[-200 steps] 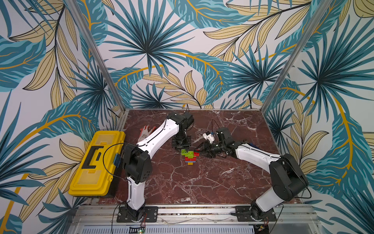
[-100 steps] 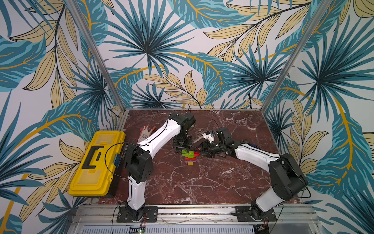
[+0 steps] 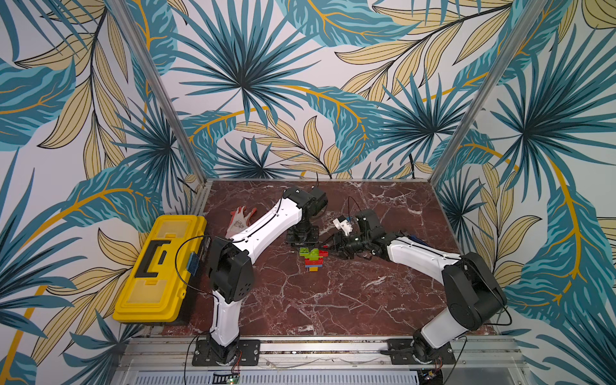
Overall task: Assemble a carrot with lego
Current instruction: Assemble the lego brick with the lego brick.
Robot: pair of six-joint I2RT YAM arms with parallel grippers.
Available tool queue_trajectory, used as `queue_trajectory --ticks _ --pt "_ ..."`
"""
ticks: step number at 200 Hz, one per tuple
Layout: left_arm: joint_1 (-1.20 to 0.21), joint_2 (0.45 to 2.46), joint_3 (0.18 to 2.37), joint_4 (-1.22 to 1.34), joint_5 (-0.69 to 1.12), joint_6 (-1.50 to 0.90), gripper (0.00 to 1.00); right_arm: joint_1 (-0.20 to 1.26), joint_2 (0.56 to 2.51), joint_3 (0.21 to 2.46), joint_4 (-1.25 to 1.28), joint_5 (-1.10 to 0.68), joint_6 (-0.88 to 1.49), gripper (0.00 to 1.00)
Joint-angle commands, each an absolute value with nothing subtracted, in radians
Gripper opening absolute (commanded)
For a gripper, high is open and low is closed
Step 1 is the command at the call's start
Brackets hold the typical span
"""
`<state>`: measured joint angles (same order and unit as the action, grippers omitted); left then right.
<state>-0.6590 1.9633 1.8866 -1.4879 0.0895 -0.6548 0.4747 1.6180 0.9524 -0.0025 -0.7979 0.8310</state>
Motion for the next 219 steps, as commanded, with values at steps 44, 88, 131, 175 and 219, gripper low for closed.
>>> queue_trajectory --ticks 44,88,131,175,219 --pt "-0.682 2.048 1.855 -1.536 0.064 -0.686 0.22 0.476 1.635 0.919 -0.024 -0.785 0.828 0.45" --pt "-0.680 2.046 1.811 -1.495 0.085 -0.693 0.07 0.477 1.635 0.916 -0.025 -0.784 0.828 0.45" --pt "-0.680 2.017 1.728 -1.420 0.087 -0.742 0.09 0.477 1.638 0.916 -0.027 -0.786 0.826 0.44" --pt "-0.697 1.993 1.694 -1.404 0.017 -0.802 0.10 0.476 1.643 0.914 -0.024 -0.789 0.826 0.44" --pt "-0.724 2.027 1.681 -1.402 -0.003 -0.815 0.10 0.477 1.646 0.911 -0.026 -0.792 0.821 0.44"
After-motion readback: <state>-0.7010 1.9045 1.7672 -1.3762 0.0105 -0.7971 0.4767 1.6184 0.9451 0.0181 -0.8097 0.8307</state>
